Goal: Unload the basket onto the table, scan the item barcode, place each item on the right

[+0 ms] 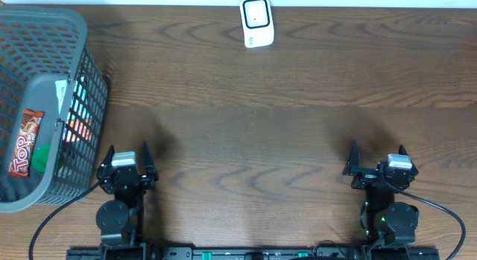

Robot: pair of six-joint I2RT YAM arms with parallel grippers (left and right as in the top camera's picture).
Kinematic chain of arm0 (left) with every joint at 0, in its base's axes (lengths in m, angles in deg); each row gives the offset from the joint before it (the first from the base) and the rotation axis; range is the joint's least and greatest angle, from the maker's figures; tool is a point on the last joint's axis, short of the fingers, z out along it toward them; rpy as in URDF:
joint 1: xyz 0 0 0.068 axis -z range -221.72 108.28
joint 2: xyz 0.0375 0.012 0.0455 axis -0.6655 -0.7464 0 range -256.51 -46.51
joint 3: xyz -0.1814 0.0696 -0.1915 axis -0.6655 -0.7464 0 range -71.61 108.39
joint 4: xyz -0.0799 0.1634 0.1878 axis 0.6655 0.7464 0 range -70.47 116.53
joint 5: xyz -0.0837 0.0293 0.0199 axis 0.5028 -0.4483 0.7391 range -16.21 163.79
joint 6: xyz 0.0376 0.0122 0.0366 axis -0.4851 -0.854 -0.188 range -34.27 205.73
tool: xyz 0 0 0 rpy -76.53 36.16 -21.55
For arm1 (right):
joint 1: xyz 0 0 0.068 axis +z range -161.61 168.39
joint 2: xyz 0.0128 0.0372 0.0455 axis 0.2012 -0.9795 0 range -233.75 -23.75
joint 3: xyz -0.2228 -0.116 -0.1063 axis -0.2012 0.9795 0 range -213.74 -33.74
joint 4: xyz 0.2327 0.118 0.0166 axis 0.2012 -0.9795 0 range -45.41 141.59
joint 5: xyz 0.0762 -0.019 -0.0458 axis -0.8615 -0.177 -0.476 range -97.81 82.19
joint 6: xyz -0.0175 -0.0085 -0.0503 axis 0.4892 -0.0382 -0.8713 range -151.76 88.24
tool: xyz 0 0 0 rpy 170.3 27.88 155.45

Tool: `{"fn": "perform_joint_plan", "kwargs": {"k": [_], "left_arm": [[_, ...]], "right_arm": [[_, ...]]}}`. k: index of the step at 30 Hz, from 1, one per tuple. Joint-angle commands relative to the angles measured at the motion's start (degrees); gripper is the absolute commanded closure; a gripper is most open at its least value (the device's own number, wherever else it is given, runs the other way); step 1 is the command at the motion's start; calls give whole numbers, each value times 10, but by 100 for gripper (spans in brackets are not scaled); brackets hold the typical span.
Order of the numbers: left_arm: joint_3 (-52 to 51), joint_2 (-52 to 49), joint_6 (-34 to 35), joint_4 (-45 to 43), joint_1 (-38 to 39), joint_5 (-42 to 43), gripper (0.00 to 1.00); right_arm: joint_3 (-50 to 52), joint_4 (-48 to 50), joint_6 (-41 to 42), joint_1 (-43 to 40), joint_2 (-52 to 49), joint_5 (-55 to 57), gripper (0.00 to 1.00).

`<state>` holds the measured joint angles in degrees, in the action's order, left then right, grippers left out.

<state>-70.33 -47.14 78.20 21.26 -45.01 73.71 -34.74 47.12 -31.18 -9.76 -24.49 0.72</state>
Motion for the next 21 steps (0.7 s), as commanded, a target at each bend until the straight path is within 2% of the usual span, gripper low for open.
{"fn": "perform_joint_plan", "kwargs": {"k": [1, 7, 10, 15, 21], "left_arm": [[-3, 2, 2, 24, -2, 99, 29], [31, -30, 72, 26, -2, 155, 29], [69, -78, 110, 26, -2, 176, 29], [141, -166, 133, 36, -2, 192, 29], [272, -276, 135, 116, -2, 193, 29]], "right_arm": [[2, 0, -7, 4, 1, -1, 1], [2, 0, -6, 4, 1, -1, 1], [2, 0, -6, 4, 1, -1, 1], [2, 0, -6, 4, 1, -1, 1], [2, 0, -6, 4, 1, -1, 1]]}}
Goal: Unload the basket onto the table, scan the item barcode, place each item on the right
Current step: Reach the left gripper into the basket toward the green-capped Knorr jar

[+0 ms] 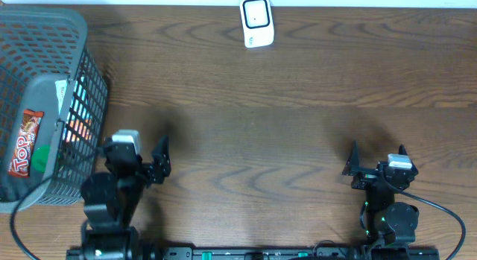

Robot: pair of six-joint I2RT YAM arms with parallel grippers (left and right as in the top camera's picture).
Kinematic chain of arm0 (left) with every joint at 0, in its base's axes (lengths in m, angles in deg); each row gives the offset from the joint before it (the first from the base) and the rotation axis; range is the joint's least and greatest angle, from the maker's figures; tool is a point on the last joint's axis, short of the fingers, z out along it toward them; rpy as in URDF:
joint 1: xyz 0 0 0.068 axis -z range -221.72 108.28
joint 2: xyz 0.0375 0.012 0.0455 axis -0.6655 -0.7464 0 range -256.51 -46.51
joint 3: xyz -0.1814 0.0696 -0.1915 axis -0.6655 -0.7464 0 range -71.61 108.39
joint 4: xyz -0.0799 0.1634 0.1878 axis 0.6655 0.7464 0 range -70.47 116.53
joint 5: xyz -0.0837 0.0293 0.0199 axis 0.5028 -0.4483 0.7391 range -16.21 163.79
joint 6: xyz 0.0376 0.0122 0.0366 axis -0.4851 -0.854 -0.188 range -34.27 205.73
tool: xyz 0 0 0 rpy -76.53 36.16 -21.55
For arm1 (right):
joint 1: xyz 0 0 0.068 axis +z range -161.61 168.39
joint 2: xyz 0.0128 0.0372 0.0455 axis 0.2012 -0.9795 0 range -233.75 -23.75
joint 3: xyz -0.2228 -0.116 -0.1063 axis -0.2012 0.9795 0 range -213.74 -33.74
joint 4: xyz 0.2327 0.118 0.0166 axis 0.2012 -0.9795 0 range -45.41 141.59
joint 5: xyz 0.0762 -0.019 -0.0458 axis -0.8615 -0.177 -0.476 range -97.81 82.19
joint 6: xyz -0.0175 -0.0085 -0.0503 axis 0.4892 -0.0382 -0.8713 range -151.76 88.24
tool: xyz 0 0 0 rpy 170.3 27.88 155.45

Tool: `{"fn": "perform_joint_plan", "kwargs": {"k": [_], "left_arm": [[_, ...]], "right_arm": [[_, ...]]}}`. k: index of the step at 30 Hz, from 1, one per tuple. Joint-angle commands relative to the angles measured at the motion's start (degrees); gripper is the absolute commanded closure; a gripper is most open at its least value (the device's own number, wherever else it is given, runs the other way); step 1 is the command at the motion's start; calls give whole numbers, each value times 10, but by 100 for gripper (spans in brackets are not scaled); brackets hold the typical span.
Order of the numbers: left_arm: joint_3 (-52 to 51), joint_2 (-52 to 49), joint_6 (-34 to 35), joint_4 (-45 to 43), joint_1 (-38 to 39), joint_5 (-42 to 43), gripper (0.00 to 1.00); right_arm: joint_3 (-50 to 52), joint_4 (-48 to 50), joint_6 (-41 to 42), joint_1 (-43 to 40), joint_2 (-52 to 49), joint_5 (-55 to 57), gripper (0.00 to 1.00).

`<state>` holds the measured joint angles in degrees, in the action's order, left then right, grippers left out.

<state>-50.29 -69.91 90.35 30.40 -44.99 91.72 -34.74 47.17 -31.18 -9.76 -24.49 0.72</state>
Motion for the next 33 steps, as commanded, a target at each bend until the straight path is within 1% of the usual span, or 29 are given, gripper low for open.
{"fn": "perform_joint_plan", "kwargs": {"k": [1, 6, 8, 11, 14, 17, 19, 21, 24, 25, 27, 30, 33], "left_arm": [[92, -64, 13, 35, -2, 22, 29], [178, -117, 12, 63, -2, 109, 29], [203, -127, 13, 83, -2, 120, 29], [251, -143, 12, 144, -2, 121, 29], [259, -141, 13, 159, -2, 137, 29], [257, -144, 13, 228, -2, 142, 29], [257, -147, 13, 246, -2, 145, 29], [257, -147, 19, 251, -2, 147, 29], [261, -148, 30, 249, -2, 172, 29], [267, -150, 33, 249, -2, 175, 23], [283, -158, 34, 250, -2, 175, 20], [338, -191, 34, 263, -3, 174, 16], [419, -248, 34, 296, -3, 162, 16]], "right_arm": [[2, -1, -6, 4, 1, -1, 1], [2, -1, -7, 4, 1, -1, 1], [2, -1, -6, 4, 1, -1, 1], [2, -1, -6, 4, 1, -1, 1], [2, -1, -6, 4, 1, -1, 1], [2, -1, -7, 4, 1, -1, 1], [2, -1, -6, 4, 1, -1, 1], [2, -1, -6, 4, 1, -1, 1], [2, -1, -6, 4, 1, -1, 1], [2, -1, -6, 4, 1, -1, 1], [2, -1, -6, 4, 1, -1, 1], [2, -1, -7, 4, 1, -1, 1], [2, -1, -6, 4, 1, -1, 1]]}}
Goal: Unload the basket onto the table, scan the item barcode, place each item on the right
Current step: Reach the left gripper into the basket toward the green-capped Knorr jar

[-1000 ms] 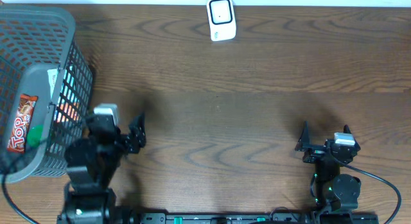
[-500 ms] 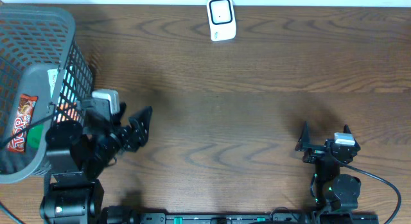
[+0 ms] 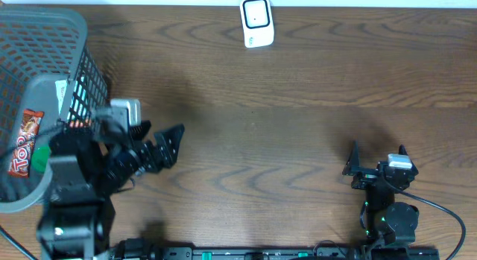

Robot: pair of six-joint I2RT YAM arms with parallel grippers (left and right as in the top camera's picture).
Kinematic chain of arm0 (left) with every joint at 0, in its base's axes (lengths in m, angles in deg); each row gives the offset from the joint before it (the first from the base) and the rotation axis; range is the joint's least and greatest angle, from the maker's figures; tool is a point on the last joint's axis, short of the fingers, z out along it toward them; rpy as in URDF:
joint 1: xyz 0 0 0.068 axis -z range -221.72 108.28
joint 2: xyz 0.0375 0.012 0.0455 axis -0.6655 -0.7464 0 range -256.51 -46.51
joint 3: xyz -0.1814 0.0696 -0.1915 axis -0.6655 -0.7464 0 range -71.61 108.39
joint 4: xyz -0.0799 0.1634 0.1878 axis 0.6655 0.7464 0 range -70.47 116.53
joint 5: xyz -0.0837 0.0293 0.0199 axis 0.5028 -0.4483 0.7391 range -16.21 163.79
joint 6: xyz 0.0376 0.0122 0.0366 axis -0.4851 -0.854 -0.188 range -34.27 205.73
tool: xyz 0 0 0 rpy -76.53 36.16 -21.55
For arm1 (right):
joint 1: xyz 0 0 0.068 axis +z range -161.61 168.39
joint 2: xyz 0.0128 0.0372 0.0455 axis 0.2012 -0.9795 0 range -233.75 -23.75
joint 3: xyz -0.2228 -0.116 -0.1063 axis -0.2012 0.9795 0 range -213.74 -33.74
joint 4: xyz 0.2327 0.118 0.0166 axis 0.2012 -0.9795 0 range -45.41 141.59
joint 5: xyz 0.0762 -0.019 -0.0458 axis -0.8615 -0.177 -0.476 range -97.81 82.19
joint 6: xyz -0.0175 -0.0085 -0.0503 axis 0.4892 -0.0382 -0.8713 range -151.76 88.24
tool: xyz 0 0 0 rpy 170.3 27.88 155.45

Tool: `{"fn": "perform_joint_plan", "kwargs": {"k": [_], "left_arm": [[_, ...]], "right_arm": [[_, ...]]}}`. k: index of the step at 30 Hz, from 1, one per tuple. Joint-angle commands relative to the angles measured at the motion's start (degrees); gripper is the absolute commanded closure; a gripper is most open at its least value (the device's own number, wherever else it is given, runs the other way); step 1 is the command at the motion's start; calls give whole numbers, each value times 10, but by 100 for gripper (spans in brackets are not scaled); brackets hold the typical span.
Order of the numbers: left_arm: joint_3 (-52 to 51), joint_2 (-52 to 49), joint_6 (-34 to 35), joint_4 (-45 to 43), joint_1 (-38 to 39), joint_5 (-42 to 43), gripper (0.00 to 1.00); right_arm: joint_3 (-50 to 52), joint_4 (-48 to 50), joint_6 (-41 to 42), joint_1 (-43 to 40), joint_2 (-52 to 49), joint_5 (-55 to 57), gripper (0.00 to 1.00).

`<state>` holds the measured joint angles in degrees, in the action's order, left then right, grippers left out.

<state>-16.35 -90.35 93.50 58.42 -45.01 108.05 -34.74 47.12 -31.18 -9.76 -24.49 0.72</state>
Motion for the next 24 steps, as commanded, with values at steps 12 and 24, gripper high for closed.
{"fn": "perform_joint_plan", "kwargs": {"k": [12, 24], "left_arm": [[515, -337, 12, 289, -48, -267, 15], [655, -454, 30, 436, -322, -277, 15]], "right_arm": [[2, 0, -6, 4, 1, -1, 1], [2, 0, -7, 4, 1, -1, 1]]}}
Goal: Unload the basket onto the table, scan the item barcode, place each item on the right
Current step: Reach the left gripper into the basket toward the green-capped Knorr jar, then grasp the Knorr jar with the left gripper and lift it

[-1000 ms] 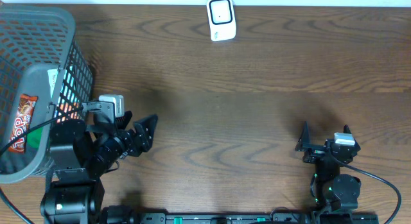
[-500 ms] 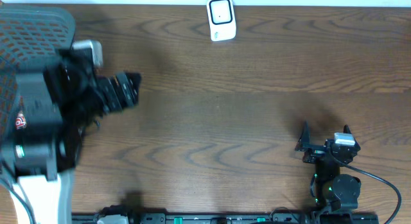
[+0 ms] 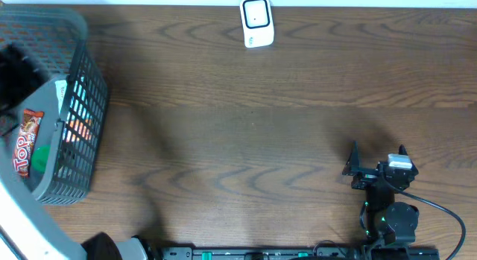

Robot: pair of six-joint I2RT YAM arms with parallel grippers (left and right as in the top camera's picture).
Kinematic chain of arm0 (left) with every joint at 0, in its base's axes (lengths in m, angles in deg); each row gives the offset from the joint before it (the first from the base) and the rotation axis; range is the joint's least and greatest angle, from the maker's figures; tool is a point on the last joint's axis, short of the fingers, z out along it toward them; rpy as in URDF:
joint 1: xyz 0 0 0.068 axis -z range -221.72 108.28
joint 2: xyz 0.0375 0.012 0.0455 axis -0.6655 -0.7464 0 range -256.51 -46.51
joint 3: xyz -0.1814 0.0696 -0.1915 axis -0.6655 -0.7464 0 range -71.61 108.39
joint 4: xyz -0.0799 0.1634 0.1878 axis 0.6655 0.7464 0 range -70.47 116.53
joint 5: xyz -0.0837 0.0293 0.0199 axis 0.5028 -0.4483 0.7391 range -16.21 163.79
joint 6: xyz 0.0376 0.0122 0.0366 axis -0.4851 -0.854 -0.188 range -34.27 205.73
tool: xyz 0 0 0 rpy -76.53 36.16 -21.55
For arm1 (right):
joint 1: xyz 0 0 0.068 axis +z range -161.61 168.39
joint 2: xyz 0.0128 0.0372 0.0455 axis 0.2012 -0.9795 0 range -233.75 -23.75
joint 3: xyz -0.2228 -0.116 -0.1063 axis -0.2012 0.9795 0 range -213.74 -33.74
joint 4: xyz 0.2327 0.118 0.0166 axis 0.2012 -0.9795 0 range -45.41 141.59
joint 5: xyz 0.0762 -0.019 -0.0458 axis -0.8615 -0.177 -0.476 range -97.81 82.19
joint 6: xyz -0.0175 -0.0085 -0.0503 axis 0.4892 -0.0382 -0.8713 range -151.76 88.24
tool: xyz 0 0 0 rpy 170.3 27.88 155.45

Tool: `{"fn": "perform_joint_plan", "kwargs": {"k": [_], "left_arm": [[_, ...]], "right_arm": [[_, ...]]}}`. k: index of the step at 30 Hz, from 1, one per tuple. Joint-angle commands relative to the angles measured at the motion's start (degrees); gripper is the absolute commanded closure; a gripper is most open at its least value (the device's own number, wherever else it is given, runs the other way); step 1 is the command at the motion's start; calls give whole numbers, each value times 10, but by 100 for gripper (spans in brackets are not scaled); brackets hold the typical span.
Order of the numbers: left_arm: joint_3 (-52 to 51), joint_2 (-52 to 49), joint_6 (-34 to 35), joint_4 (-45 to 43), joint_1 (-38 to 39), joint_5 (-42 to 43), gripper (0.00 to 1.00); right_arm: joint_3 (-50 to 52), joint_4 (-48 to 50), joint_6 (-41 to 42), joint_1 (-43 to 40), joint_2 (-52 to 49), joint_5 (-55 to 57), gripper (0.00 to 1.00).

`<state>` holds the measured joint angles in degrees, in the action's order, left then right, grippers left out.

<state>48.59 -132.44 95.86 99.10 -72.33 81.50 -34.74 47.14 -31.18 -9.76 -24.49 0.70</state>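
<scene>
The white barcode scanner (image 3: 256, 21) stands at the table's far edge, near the middle. A grey mesh basket (image 3: 88, 81) at the far left holds a red "Top" candy bar (image 3: 22, 144), something green (image 3: 41, 153) and orange and teal packs seen through the mesh. My left arm rises close to the camera at the lower left as a pale blur. A dark blurred shape, probably my left gripper (image 3: 16, 70), hangs over the basket's inside, its jaws unreadable. My right gripper (image 3: 378, 156) rests open and empty at the front right.
Brown wooden table (image 3: 246, 141) between basket, scanner and right arm. A black cable loops beside the right arm's base (image 3: 447, 215). The mounting rail runs along the front edge.
My left arm has gone from beside the basket's right wall, gripper pointing right, to up over the basket at the frame's left edge. The right arm has not moved.
Both grippers rested open at the front of the table. Then the left arm had lifted off its rest and stood nearer the basket, then higher beside the basket's wall. Now its end is over the basket's inside. Basket contents and scanner are unchanged.
</scene>
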Motion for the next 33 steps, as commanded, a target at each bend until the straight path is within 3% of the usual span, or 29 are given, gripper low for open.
{"fn": "perform_joint_plan", "kwargs": {"k": [1, 13, 33], "left_arm": [[5, -44, 7, 45, -64, -12, 15], [-63, -96, 5, 60, -96, -93, 15], [-339, -96, -15, -143, -96, -117, 1]], "right_arm": [[2, 0, -6, 4, 1, 0, 1], [2, 0, -6, 4, 1, 0, 1], [2, 0, -7, 4, 1, 0, 1]]}}
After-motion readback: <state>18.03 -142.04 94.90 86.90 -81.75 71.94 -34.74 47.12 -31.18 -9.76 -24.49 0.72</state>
